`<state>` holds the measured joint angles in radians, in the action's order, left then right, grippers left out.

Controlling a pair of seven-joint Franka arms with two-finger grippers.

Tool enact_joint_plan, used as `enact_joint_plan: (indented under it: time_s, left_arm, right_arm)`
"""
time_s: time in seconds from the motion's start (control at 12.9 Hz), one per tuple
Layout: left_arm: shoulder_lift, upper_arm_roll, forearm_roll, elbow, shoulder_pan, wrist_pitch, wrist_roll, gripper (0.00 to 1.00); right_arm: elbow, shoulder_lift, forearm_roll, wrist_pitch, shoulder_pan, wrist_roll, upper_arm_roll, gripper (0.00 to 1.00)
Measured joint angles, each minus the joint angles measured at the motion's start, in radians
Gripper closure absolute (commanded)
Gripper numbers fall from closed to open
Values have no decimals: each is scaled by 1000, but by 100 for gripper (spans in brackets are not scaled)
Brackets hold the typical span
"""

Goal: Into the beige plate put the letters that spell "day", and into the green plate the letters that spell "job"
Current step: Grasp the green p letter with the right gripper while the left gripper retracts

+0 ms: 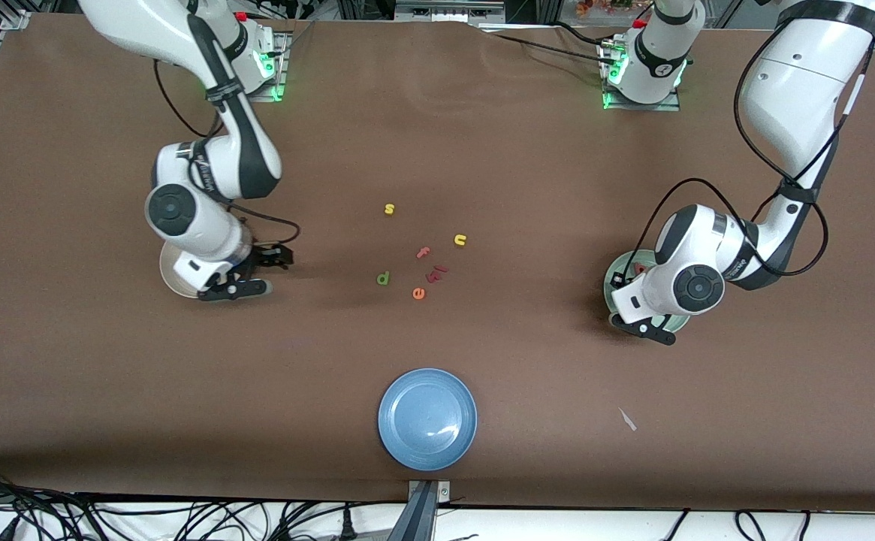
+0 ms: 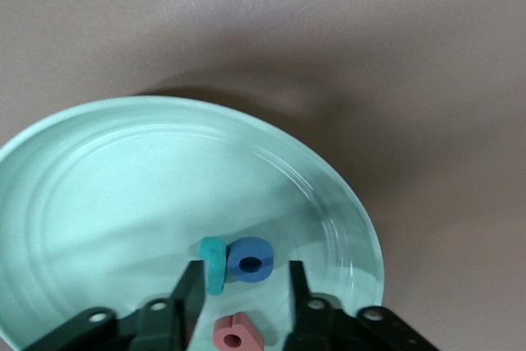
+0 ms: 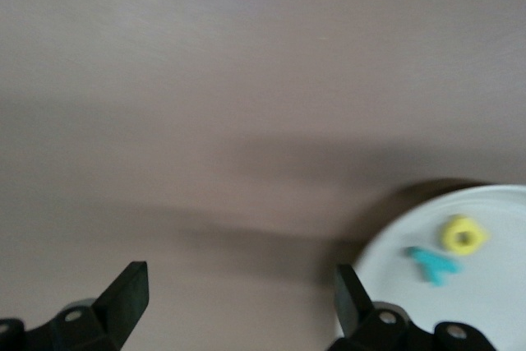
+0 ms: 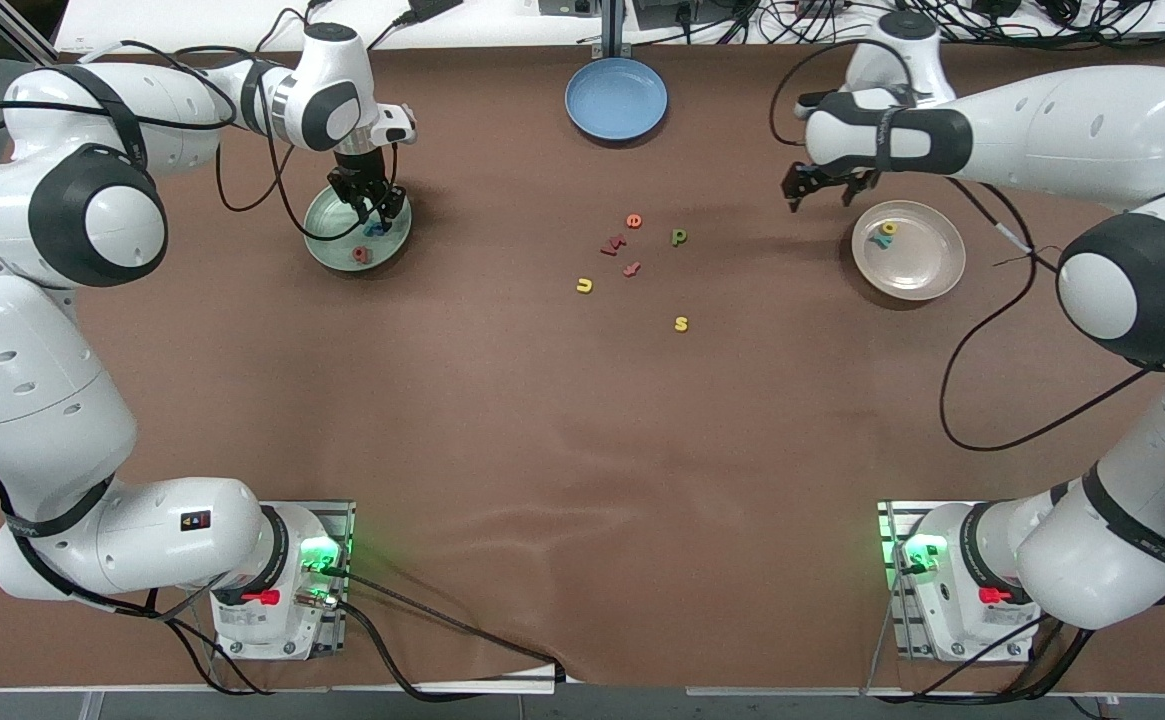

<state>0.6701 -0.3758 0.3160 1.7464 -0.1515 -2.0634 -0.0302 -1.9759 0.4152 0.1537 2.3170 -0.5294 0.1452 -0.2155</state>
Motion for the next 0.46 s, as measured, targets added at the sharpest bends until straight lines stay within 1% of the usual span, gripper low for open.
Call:
enact_joint_plan:
  time_s: [0.23, 0.39, 0.46]
  left_arm:
    - [-36, -15, 0, -1, 0, 4, 0, 0]
    - [-100, -22, 0, -16, 0, 53, 0, 0]
    - [-140, -26, 0, -38, -1, 95, 0, 0]
  right_arm:
    - [83, 54, 0, 1, -3, 251, 85, 0]
    - [149, 106, 0, 1, -10, 378, 122, 0]
    - [184, 136, 0, 2, -22, 433, 129, 0]
